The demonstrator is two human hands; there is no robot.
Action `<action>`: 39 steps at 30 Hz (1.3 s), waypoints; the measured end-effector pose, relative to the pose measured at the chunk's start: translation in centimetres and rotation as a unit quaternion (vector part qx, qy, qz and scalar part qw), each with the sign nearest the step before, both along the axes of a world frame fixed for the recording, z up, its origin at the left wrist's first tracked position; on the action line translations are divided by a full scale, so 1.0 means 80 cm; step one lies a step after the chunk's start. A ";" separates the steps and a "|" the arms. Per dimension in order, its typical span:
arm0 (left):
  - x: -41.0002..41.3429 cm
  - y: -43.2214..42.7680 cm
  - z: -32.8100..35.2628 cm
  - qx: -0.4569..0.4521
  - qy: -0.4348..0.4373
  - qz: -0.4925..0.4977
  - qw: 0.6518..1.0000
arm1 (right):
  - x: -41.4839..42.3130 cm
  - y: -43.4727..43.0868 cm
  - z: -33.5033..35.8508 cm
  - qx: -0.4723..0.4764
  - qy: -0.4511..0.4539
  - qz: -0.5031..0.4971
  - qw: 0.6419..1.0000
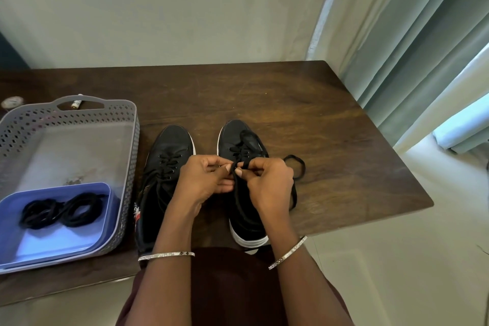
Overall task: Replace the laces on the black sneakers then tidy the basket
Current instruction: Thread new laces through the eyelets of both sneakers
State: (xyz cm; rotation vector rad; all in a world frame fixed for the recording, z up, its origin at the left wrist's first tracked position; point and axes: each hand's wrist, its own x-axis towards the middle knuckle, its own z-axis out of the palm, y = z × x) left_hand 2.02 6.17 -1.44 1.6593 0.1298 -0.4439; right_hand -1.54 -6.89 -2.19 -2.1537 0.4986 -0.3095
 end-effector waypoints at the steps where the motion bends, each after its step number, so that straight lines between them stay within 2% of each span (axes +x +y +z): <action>1: 0.000 0.000 0.000 -0.003 -0.001 0.001 1.000 | 0.001 0.001 -0.001 -0.002 -0.002 -0.003 1.000; 7: 0.001 0.000 0.003 -0.005 0.001 -0.009 1.000 | 0.003 -0.004 -0.004 0.049 -0.017 -0.003 0.999; 18: 0.006 -0.002 0.002 -0.014 0.042 -0.008 0.999 | 0.005 -0.023 -0.007 0.208 0.041 0.054 0.976; 23: 0.007 0.001 0.022 -0.051 0.075 0.030 0.995 | 0.007 -0.025 -0.009 0.224 0.045 0.052 0.972; 26: 0.006 0.007 0.062 -0.064 0.008 0.076 0.995 | 0.006 -0.025 -0.007 0.244 0.039 0.053 0.968; 27: 0.002 0.009 0.081 -0.086 -0.024 0.080 0.993 | 0.005 -0.025 -0.006 0.250 0.037 0.053 0.966; 29: -0.008 0.011 0.117 -0.211 -0.073 0.048 0.973 | 0.005 -0.024 -0.006 0.252 0.033 0.051 0.966; 31: -0.015 0.005 0.132 -0.354 -0.074 0.002 0.932 | 0.006 -0.023 -0.009 0.254 0.028 0.046 0.966; 32: -0.016 -0.001 0.128 -0.369 -0.067 0.006 0.927 | 0.007 -0.022 -0.011 0.254 0.027 0.043 0.966; 33: -0.014 -0.008 0.116 -0.329 -0.063 0.032 0.942 | 0.007 -0.022 -0.012 0.252 0.027 0.041 0.966; 34: -0.008 -0.015 0.100 -0.242 -0.063 0.067 0.966 | 0.007 -0.022 -0.013 0.249 0.028 0.041 0.967; 36: 0.002 -0.020 0.066 0.001 -0.073 0.077 0.994 | 0.008 -0.023 -0.014 0.239 0.027 0.044 0.970; 37: 0.004 -0.020 0.053 0.128 -0.084 0.028 0.988 | 0.007 -0.024 -0.013 0.234 0.024 0.046 0.971; 39: 0.002 -0.016 0.034 0.336 -0.107 -0.089 0.932 | 0.007 -0.024 -0.012 0.226 0.022 0.049 0.973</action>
